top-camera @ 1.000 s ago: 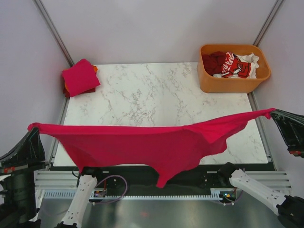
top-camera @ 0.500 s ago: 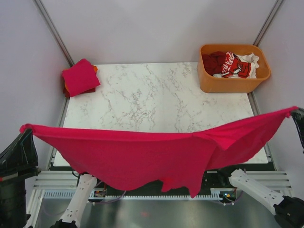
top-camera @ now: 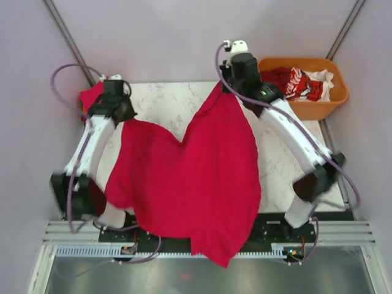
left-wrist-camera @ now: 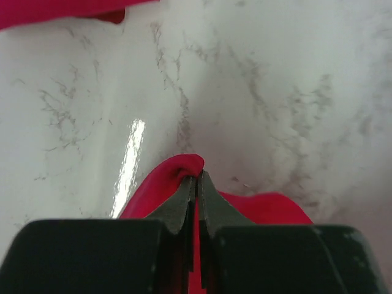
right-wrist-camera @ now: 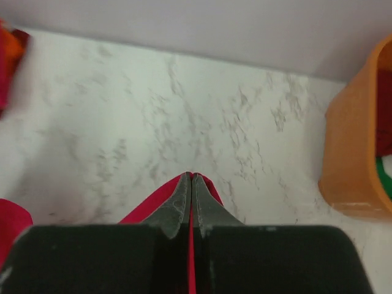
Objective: Fold and stack the t-shirts
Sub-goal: Flatten the tshirt out
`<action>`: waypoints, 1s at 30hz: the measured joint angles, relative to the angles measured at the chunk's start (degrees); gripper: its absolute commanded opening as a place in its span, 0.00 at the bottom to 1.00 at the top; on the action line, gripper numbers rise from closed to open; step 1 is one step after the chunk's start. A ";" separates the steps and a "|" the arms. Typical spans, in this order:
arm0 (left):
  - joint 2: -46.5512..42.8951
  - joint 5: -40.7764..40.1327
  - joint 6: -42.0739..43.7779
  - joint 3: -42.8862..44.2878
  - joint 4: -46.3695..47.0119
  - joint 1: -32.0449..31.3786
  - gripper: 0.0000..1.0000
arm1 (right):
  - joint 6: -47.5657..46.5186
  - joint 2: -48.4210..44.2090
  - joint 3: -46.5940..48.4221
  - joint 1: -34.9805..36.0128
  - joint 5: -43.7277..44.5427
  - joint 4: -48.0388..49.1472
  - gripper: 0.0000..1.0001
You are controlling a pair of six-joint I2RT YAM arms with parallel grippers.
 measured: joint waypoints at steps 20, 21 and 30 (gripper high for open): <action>7.32 -0.37 -4.39 11.28 -3.85 7.85 0.99 | 6.84 12.85 -6.64 -9.64 -6.56 3.82 0.98; 4.90 -0.72 -4.22 9.84 -3.50 7.85 0.99 | 7.85 8.35 -10.93 -9.16 -8.39 5.64 0.98; -3.61 1.60 -4.11 -13.38 -3.39 8.07 0.96 | 15.23 3.80 -33.40 -7.17 -27.65 18.03 0.85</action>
